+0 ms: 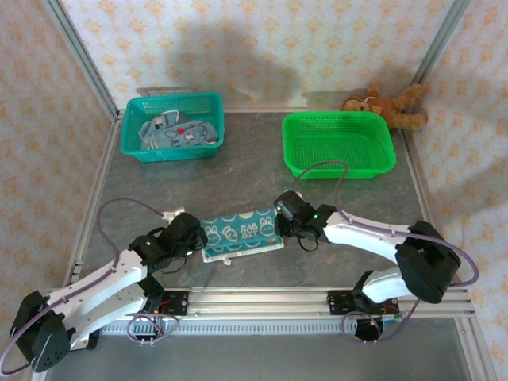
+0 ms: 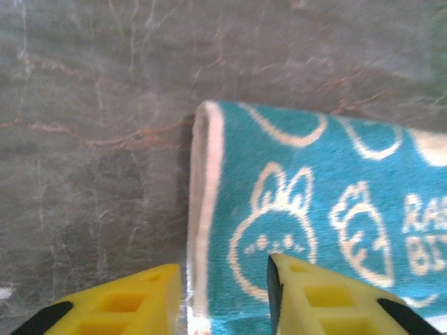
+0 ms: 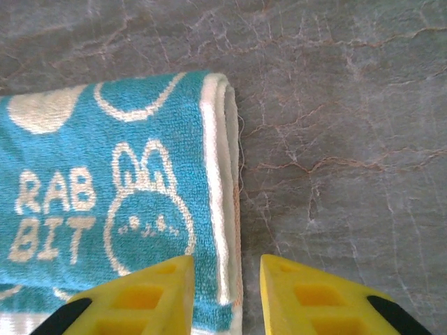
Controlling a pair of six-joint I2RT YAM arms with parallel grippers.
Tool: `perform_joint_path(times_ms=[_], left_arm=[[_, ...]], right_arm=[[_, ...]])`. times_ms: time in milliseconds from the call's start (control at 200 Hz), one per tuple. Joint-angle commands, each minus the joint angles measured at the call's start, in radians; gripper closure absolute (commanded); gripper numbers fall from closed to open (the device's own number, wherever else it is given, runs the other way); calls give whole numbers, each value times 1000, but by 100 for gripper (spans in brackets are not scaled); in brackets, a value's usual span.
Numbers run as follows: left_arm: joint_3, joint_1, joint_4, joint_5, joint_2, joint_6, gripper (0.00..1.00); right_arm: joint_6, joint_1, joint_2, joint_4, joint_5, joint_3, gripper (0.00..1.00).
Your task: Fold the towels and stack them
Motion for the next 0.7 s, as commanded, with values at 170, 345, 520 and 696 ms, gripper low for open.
perform_joint_path(times_ms=[170, 345, 520, 696], left_arm=[[-58, -11, 118, 39, 77, -40, 74], [-68, -11, 148, 49, 92, -45, 79], [-68, -11, 149, 59, 90, -49, 91], [-55, -11, 119, 64, 65, -59, 100]], right_arm=[[21, 5, 84, 0, -13, 33, 70], [27, 5, 108, 21, -46, 33, 69], [30, 5, 113, 28, -63, 33, 76], [32, 5, 92, 19, -60, 31, 97]])
